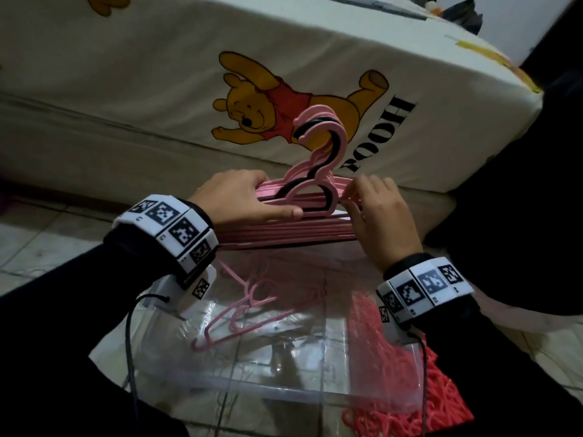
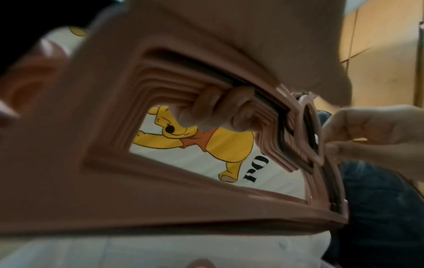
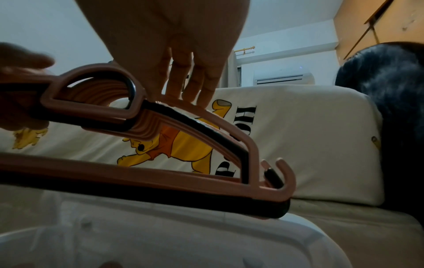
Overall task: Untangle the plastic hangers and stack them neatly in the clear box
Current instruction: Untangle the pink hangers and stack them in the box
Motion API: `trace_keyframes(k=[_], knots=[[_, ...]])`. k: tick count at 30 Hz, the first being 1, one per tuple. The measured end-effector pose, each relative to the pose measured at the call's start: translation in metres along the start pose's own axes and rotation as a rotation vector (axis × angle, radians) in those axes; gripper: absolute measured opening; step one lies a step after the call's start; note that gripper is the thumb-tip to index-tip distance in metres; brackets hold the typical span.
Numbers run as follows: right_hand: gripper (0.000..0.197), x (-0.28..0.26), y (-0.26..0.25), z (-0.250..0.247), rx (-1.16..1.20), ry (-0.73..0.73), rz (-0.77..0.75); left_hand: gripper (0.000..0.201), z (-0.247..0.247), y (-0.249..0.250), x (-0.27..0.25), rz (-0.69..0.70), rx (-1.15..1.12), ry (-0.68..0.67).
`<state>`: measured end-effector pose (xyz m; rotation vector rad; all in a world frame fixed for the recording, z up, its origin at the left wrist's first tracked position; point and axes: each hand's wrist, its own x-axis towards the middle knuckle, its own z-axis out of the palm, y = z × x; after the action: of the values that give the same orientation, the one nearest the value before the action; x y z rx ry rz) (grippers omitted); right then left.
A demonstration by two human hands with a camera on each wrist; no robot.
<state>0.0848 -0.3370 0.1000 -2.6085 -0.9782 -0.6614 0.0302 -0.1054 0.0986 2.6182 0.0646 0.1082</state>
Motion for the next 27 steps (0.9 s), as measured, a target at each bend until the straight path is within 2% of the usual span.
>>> trace_keyframes(k=[2,5,8,10,12,14,16,20,23,25,27], knots=[[0.011,0.0,0.001,0.001,-0.002,-0.003,0.003,0.08,0.0,0.001,0.001,-0.005,0.046,-0.024],[0.015,-0.001,0.004,0.001,0.064,0.04,-0.024,0.065,-0.004,0.0,0.001,0.015,0.091,-0.02],[0.022,-0.005,0.01,-0.001,0.003,0.074,-0.103,0.065,-0.01,-0.003,0.001,0.034,0.106,-0.017],[0.025,-0.01,0.014,0.005,-0.037,-0.059,-0.192,0.072,-0.014,-0.007,0.0,0.031,0.08,-0.012],[0.025,-0.02,0.016,0.025,-0.132,-0.364,-0.237,0.079,-0.018,-0.01,-0.001,0.026,0.036,0.002],[0.022,-0.031,0.014,0.056,-0.197,-0.697,-0.188,0.082,-0.019,-0.012,-0.001,0.023,0.001,0.03],[0.021,-0.041,0.009,0.089,-0.173,-0.862,-0.11,0.079,-0.019,-0.013,0.0,0.004,-0.019,0.064],[0.026,-0.051,0.003,0.139,-0.132,-1.048,0.034,0.085,-0.015,-0.014,0.003,-0.03,0.002,0.097],[0.03,-0.057,0.002,0.174,-0.119,-1.142,0.098,0.081,-0.013,-0.017,0.005,-0.028,-0.023,0.105],[0.037,-0.062,-0.005,0.2,-0.026,-1.197,0.145,0.076,-0.011,-0.019,0.007,-0.018,-0.032,0.106],[0.049,-0.065,-0.012,0.223,0.109,-1.19,0.19,0.073,-0.008,-0.021,0.009,-0.011,-0.027,0.12]])
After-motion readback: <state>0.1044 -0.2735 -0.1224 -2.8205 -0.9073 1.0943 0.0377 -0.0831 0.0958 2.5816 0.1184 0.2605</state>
